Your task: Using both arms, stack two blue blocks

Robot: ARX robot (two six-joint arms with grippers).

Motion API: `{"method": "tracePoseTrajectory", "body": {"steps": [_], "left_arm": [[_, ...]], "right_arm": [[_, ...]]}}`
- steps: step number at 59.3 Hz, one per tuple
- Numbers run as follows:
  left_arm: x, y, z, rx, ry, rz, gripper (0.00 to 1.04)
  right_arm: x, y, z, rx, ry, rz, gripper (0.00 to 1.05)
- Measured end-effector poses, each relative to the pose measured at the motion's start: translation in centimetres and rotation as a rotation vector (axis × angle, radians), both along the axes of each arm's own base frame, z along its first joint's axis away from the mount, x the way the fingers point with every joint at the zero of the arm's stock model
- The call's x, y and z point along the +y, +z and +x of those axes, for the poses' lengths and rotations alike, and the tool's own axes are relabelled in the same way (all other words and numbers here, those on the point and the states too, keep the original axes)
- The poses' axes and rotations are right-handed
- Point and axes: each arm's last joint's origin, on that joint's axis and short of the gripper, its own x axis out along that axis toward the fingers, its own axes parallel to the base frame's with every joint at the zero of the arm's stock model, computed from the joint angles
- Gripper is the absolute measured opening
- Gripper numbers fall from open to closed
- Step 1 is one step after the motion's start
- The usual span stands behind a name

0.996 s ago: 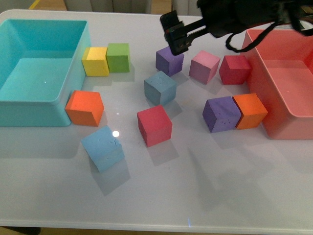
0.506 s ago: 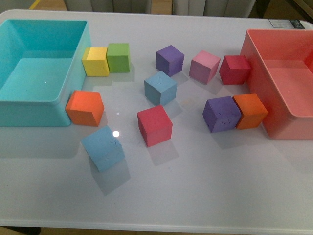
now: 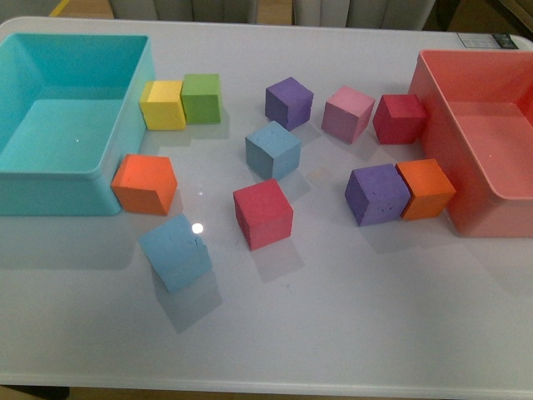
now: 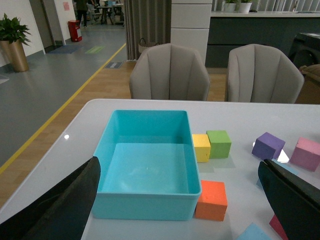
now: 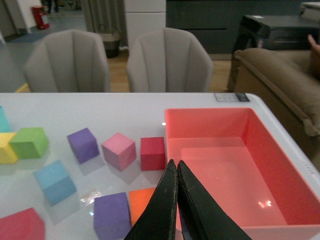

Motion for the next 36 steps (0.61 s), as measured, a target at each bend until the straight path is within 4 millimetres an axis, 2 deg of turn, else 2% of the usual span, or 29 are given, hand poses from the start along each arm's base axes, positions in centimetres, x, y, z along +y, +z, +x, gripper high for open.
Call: {"method": "tracePoseTrajectory", "body": {"steps": [6, 36], "left_arm": [[0.0, 0.0, 0.0, 0.000, 0.000, 0.000, 0.96], [0.0, 0.0, 0.0, 0.000, 0.000, 0.000, 0.96]], "right_arm": [[-0.6, 0.1, -0.8, -0.002, -0.024, 0.001, 0.02], [-0.6, 0.8, -3.7, -0.027, -0.020, 0.001, 0.02]]}}
